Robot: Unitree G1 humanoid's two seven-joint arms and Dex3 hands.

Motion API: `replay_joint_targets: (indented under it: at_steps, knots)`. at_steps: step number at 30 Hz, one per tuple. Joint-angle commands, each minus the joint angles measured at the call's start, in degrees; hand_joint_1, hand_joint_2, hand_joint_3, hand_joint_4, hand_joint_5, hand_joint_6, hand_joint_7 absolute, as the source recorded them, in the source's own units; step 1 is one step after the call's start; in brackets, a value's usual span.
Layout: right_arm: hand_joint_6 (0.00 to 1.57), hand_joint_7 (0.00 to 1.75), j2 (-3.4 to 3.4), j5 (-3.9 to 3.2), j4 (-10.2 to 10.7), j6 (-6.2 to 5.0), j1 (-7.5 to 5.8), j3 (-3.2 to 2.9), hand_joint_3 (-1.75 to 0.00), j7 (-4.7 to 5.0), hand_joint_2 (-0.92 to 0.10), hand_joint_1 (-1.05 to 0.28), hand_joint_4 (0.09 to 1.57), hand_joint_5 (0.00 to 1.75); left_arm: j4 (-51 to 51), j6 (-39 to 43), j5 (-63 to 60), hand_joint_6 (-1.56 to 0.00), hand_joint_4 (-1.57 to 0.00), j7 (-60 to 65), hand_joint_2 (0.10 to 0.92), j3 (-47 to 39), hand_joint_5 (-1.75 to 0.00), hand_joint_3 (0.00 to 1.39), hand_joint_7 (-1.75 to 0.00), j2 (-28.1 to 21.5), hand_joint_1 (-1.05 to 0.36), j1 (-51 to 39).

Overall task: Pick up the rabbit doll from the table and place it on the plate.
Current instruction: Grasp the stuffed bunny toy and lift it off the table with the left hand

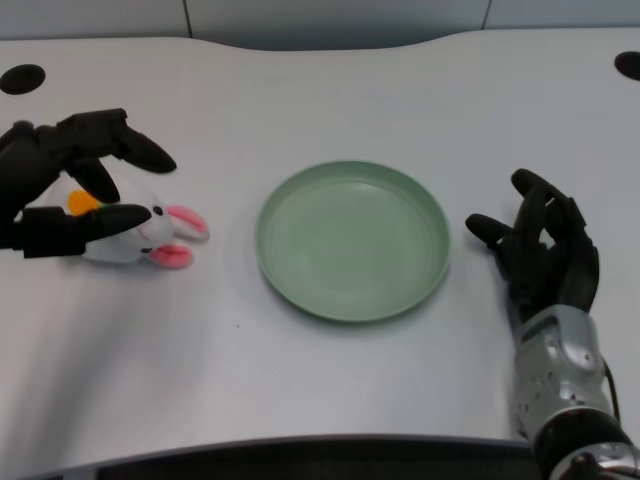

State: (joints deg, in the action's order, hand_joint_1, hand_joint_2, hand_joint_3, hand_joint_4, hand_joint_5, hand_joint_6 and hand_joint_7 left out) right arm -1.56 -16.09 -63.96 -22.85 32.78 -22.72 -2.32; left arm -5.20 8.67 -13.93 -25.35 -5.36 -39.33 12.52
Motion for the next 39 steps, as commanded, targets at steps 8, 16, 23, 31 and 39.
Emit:
replay_joint_targets:
  at_steps: [8, 16, 23, 31, 39]
  knots:
    - [0.25, 0.96, 0.20, 0.32, -0.1, 0.33, -0.27, 0.51, -0.56, 0.59, -0.92, -0.42, 0.33, 1.21, 3.9, 2.7, -15.3, -0.23, -0.07, -2.6, 0.921, 6.8, -0.43, 0.14, -0.02, -9.4, -0.86, 7.5]
    - [0.28, 0.99, 0.00, 0.02, 0.1, 0.64, -0.34, 0.71, -0.55, 0.39, -0.92, -0.43, 0.36, 1.22, 7.7, -1.7, -24.4, -0.07, 0.00, -10.4, 0.921, 14.0, -0.13, 0.07, 0.00, -11.7, -0.95, 14.9]
    - [0.25, 0.98, 0.06, -0.24, 1.9, 2.17, -1.01, 0.81, -0.59, 0.51, -0.92, -0.42, 0.33, 1.20, 15.9, -1.2, -31.9, -0.02, 0.00, -8.4, 0.919, 20.0, -0.03, 0.08, -0.01, -10.2, -1.02, 19.3]
    - [0.25, 1.01, -0.11, -0.11, 2.0, 2.22, -1.11, 0.81, -0.58, 0.39, -0.92, -0.42, 0.33, 1.22, 27.7, 0.4, -34.3, -0.02, -0.01, -2.3, 0.921, 24.3, -0.04, 0.03, -0.01, -6.4, -1.03, 23.2]
    - [0.22, 1.05, -0.26, 0.38, 2.3, 2.24, -1.53, 1.24, -0.58, 0.54, -0.92, -0.44, 0.31, 1.23, 43.1, 4.0, -36.6, -0.01, -0.01, 9.2, 0.921, 28.8, -0.05, 0.05, 0.00, -2.4, -1.03, 28.4]
